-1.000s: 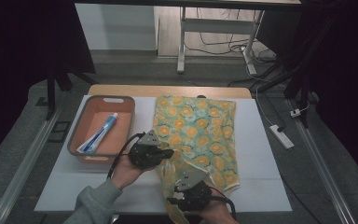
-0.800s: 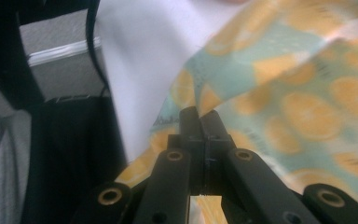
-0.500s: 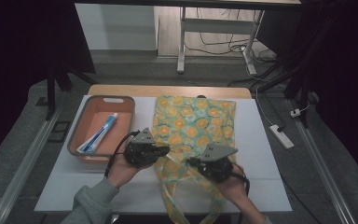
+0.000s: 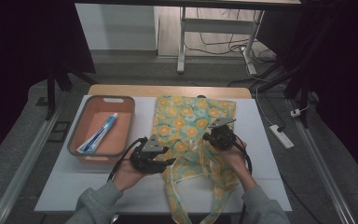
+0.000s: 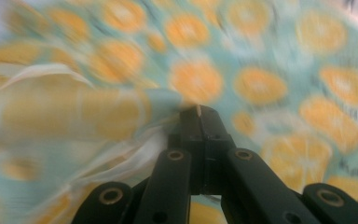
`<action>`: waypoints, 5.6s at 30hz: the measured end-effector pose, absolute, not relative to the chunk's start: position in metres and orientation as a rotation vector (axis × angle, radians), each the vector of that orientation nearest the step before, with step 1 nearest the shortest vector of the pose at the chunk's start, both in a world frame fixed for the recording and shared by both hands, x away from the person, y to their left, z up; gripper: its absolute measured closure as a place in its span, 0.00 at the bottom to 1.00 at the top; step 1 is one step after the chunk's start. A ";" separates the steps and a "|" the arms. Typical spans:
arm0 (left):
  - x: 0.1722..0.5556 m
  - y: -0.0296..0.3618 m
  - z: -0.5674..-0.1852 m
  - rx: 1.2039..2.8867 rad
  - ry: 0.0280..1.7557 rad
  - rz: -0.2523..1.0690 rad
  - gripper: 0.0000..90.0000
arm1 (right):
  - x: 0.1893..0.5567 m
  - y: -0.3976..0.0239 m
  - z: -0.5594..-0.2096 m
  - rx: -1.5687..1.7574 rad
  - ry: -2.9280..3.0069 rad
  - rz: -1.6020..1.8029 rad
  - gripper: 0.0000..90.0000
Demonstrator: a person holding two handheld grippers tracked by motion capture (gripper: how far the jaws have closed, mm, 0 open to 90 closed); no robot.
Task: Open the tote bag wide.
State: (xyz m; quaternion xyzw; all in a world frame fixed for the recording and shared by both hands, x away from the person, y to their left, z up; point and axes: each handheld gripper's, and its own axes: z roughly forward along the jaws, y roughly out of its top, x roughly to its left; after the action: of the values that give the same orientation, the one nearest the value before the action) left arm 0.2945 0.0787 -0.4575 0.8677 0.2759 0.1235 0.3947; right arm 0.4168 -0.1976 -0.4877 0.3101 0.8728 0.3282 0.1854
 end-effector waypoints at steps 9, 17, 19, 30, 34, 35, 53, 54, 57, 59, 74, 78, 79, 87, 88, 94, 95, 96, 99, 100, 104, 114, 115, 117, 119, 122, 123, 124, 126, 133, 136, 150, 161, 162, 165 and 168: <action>0.295 0.072 -0.468 2.244 0.703 0.292 0.51 | 0.419 -0.221 -0.500 0.976 2.534 0.999 0.66; 0.295 0.072 -0.470 2.246 0.702 0.284 0.50 | 0.359 -0.229 -0.436 0.871 2.558 1.199 0.33; 0.295 0.072 -0.470 2.251 0.696 0.285 0.50 | 0.347 -0.217 -0.441 0.819 2.596 1.100 0.27; 0.288 0.067 -0.472 2.268 0.656 0.275 0.50 | 0.357 -0.198 -0.493 0.797 2.701 0.738 0.57; 0.288 0.068 -0.474 2.270 0.659 0.272 0.50 | 0.360 -0.204 -0.489 0.831 2.673 0.752 0.89; 0.288 0.068 -0.474 2.270 0.660 0.271 0.50 | 0.360 -0.206 -0.487 0.836 2.667 0.761 0.94; 0.289 0.008 -0.488 2.387 0.491 0.311 0.49 | 0.357 -0.222 -0.432 0.844 2.518 1.142 1.00; 0.291 0.004 -0.491 2.400 0.484 0.311 0.48 | 0.358 -0.223 -0.433 0.852 2.520 1.144 1.00; 0.297 -0.008 -0.500 2.423 0.488 0.291 0.46 | 0.359 -0.225 -0.435 0.860 2.519 1.153 1.00; 0.302 -0.013 -0.507 2.438 0.495 0.285 0.45 | 0.359 -0.226 -0.434 0.864 2.519 1.157 1.00; 0.323 -0.023 -0.523 2.434 0.557 0.144 0.56 | 0.361 -0.229 -0.435 0.874 2.508 1.167 0.99; 0.325 -0.022 -0.523 2.433 0.568 0.144 0.67 | 0.361 -0.229 -0.435 0.879 2.507 1.167 0.99; 0.326 -0.022 -0.523 2.429 0.570 0.145 0.70 | 0.361 -0.230 -0.435 0.877 2.506 1.167 0.99; 0.325 -0.018 -0.522 2.434 0.559 0.129 0.98 | 0.361 -0.233 -0.434 0.883 2.492 1.176 0.99; 0.324 -0.018 -0.522 2.439 0.547 0.142 0.99 | 0.361 -0.234 -0.434 0.885 2.489 1.176 0.99; 0.311 -0.011 -0.509 2.414 0.488 0.165 0.99 | 0.363 -0.239 -0.431 0.895 2.467 1.189 0.99; 0.308 -0.008 -0.505 2.403 0.477 0.161 0.99 | 0.363 -0.240 -0.431 0.899 2.462 1.192 0.99; 0.301 -0.001 -0.498 2.385 0.457 0.145 0.99 | 0.364 -0.240 -0.431 0.903 2.457 1.195 0.99; 0.295 0.005 -0.493 2.370 0.432 0.124 0.99 | 0.366 -0.241 -0.432 0.918 2.447 1.195 0.99; 0.292 0.007 -0.491 2.364 0.420 0.114 0.99 | 0.367 -0.242 -0.433 0.916 2.443 1.195 0.99; 0.277 0.018 -0.485 2.347 0.384 0.071 0.99 | 0.370 -0.243 -0.433 0.932 2.428 1.207 0.99; 0.252 0.036 -0.477 2.338 0.318 0.039 0.99 | 0.392 -0.237 -0.434 0.969 2.362 1.235 0.99; 0.248 0.041 -0.477 2.339 0.308 0.023 0.99 | 0.394 -0.236 -0.436 0.976 2.359 1.225 0.99; 0.244 0.046 -0.478 2.339 0.301 0.013 0.99 | 0.399 -0.236 -0.440 0.996 2.350 1.221 1.00; 0.240 0.050 -0.480 2.343 0.297 -0.001 0.99 | 0.404 -0.236 -0.442 0.999 2.334 1.188 1.00; 0.232 0.055 -0.483 2.355 0.288 0.000 0.99 | 0.411 -0.240 -0.448 1.035 2.313 1.183 1.00; 0.231 0.056 -0.485 2.356 0.287 0.003 0.99 | 0.413 -0.241 -0.451 1.051 2.310 1.177 0.99; 0.230 0.056 -0.486 2.355 0.289 0.012 0.99 | 0.415 -0.243 -0.454 1.066 2.316 1.168 1.00; 0.230 0.057 -0.485 2.336 0.312 0.053 0.90 | 0.417 -0.245 -0.459 1.092 2.327 1.170 1.00; 0.242 0.056 -0.464 2.247 0.457 0.274 0.52 | 0.406 -0.242 -0.450 1.042 2.337 1.220 0.99; 0.263 0.045 -0.462 2.265 0.592 0.389 0.41 | 0.403 -0.239 -0.448 1.017 2.351 1.228 0.99; 0.305 0.014 -0.511 2.465 0.733 0.460 0.41 | 0.400 -0.238 -0.453 0.999 2.388 1.226 0.99; 0.301 0.053 -0.481 2.283 0.715 0.321 0.98 | 0.397 -0.247 -0.450 0.985 2.397 1.260 0.99; 0.300 0.059 -0.474 2.255 0.715 0.320 0.98 | 0.395 -0.248 -0.448 0.974 2.402 1.273 0.99; 0.298 0.077 -0.453 2.165 0.715 0.289 0.98 | 0.389 -0.250 -0.442 0.930 2.423 1.326 0.99; 0.298 0.086 -0.442 2.127 0.724 0.299 0.98 | 0.382 -0.247 -0.434 0.878 2.432 1.359 0.99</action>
State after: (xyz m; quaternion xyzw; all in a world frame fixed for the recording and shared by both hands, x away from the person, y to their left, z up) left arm 0.2982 0.0860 -0.4418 0.8500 0.2894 0.1196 0.4236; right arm 0.3818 -0.2471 -0.4345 0.2986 0.8276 0.4625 0.1099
